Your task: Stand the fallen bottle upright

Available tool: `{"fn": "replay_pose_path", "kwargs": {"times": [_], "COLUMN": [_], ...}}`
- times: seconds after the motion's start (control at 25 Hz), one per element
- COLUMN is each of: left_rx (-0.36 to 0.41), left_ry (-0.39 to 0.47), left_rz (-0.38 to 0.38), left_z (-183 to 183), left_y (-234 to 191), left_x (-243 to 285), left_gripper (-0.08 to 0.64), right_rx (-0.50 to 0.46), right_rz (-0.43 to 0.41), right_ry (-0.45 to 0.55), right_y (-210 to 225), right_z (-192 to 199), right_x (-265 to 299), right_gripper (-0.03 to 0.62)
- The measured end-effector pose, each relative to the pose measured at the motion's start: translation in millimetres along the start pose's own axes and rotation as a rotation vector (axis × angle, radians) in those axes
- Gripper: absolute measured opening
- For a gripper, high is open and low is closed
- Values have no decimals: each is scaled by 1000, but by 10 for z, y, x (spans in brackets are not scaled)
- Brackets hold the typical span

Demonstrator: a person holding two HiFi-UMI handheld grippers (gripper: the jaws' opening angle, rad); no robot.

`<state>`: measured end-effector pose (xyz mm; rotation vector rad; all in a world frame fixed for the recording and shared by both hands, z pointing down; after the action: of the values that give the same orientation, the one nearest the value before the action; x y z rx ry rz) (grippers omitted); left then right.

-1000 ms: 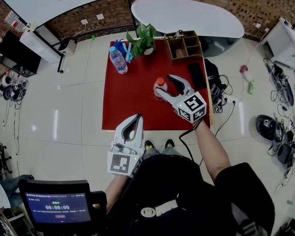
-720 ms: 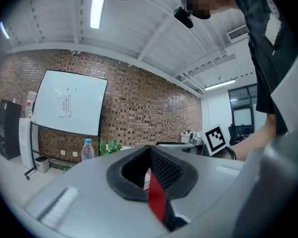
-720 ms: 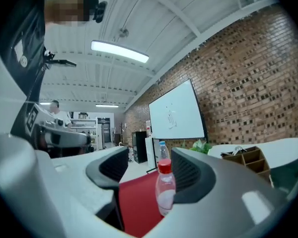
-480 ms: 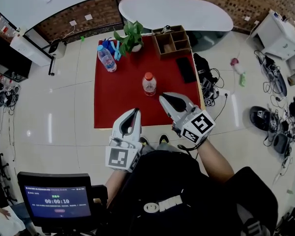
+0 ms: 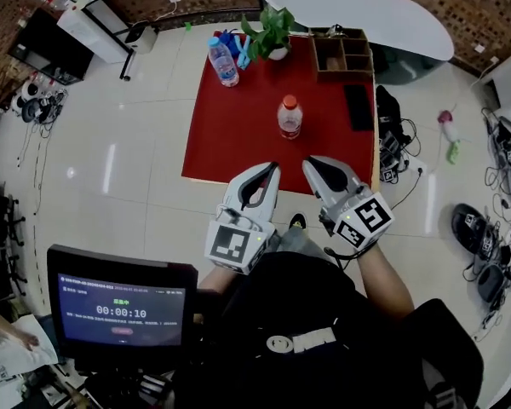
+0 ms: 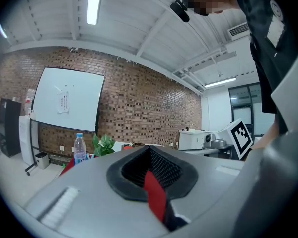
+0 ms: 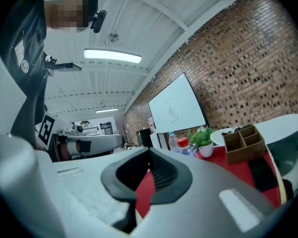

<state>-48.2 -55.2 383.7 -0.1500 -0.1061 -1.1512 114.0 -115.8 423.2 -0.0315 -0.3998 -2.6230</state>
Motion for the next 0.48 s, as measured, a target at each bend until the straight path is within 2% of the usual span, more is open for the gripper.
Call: {"fn": "replay_pose_path", "kwargs": {"times": [0.16, 0.36, 0.48], "left_rx": [-6, 1, 5], "left_ry": [-17, -15, -18], "left_rz": [-26, -18, 15], "left_z": [36, 45, 77], "left_y": [1, 75, 113], "left_x": [-59, -211, -300], "left_gripper": [3, 3, 3], "right_rx": [5, 61, 66], "right_rz": [-52, -64, -43], "right_ry": [0, 26, 21], "right_y": [-108, -327, -438], "right_z": [2, 73, 144], "right_x": [90, -20, -77], "right_gripper": [5, 5, 5]}}
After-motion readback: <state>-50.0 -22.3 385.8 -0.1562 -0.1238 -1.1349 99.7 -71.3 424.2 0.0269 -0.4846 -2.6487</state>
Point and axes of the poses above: the fingertips, and each gripper's own axes: x forward along the fingers, y to its right, z out of its underside, the point moved 8 cm from there along -x, backward along the fingers, and after that the axes turned 4 degrees about -y, right-handed, at the moved point
